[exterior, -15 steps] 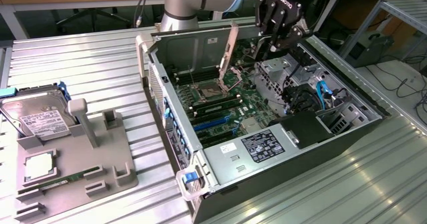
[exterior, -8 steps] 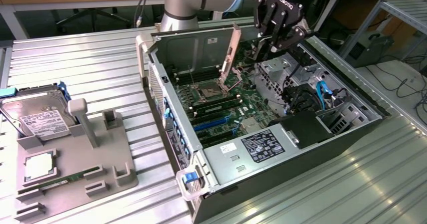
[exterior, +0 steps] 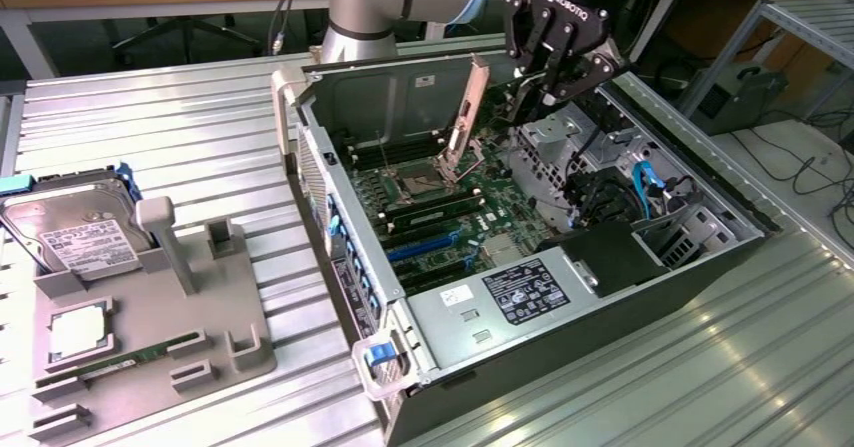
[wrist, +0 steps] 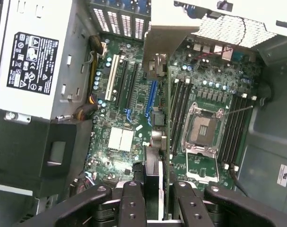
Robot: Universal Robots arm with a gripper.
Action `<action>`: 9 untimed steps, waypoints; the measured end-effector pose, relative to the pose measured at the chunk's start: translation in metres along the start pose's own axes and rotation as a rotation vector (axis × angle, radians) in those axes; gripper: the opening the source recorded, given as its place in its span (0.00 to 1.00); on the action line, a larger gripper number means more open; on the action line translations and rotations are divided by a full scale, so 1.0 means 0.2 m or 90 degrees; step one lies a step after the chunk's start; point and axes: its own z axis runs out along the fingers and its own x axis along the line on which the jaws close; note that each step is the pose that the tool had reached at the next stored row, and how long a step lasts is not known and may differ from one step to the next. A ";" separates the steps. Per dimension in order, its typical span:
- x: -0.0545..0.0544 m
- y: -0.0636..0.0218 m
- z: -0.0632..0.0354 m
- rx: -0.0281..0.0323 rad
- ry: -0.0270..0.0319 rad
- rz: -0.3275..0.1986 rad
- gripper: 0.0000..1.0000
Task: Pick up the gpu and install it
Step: 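Insert the gpu into the slot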
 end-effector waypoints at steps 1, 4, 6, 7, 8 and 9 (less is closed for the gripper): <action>0.00 0.000 0.001 -0.0002 0.0001 -0.006 0.28; 0.00 0.002 0.013 -0.0003 0.0000 -0.011 0.28; 0.00 0.002 0.053 0.0004 -0.0008 0.030 0.28; 0.00 0.002 0.064 0.0006 -0.0011 0.046 0.28; 0.00 0.002 0.074 0.0008 -0.0013 0.056 0.28; 0.00 0.001 0.083 0.0010 -0.0014 0.061 0.28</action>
